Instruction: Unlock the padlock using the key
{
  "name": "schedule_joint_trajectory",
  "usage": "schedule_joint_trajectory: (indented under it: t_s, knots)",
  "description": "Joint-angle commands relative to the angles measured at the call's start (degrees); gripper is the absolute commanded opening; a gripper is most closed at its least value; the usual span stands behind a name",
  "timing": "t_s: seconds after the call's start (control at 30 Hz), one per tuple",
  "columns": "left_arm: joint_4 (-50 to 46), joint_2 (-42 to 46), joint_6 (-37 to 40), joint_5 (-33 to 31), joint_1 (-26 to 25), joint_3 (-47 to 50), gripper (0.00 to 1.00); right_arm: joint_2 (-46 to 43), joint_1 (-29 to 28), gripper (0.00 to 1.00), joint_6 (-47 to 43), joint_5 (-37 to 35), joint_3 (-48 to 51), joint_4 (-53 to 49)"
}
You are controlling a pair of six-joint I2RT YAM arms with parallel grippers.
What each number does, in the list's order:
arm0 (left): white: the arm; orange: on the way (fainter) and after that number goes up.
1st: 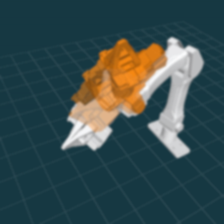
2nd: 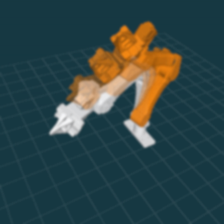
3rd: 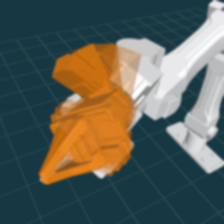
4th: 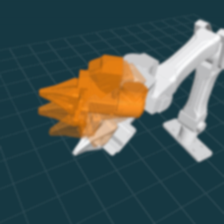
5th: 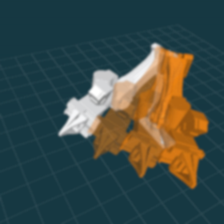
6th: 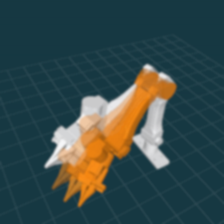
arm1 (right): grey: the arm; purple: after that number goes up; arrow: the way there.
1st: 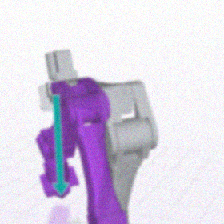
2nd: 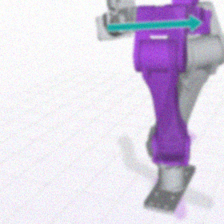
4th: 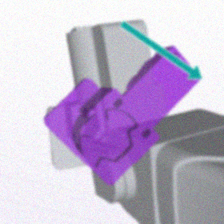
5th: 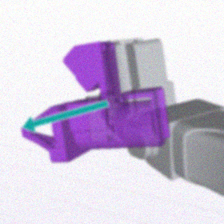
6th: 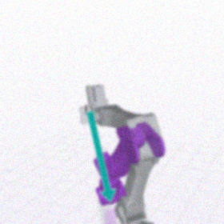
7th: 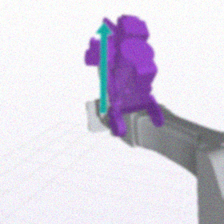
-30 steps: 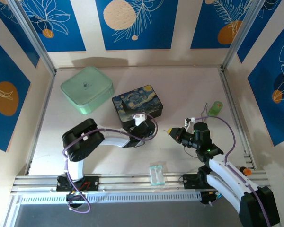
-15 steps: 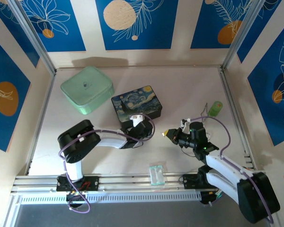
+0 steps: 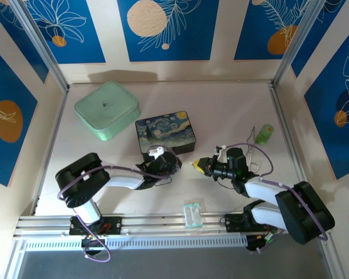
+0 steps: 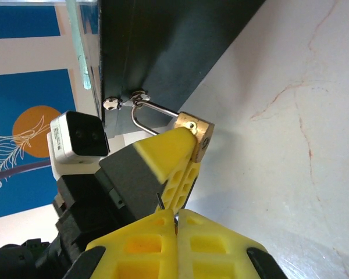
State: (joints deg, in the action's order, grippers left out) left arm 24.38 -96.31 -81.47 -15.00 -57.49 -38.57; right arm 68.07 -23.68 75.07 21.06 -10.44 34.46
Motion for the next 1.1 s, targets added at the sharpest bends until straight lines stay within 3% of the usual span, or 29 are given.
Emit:
schedule_joint_trajectory:
  t_s: [0.0,0.53,1.07]
  knots:
    - [6.98,1.25,-7.26,1.48,0.37,2.96,0.00,1.47,-0.91,0.00,0.79,1.09,-0.42,3.83]
    - [21.54,2.65,-18.46,2.80,0.28,8.89,0.00,19.28,1.89,0.00,7.49,10.52,-1.47,26.51]
    - [27.46,1.35,-20.87,3.78,0.21,9.41,0.00,19.20,3.05,0.00,1.94,11.03,-3.72,19.87]
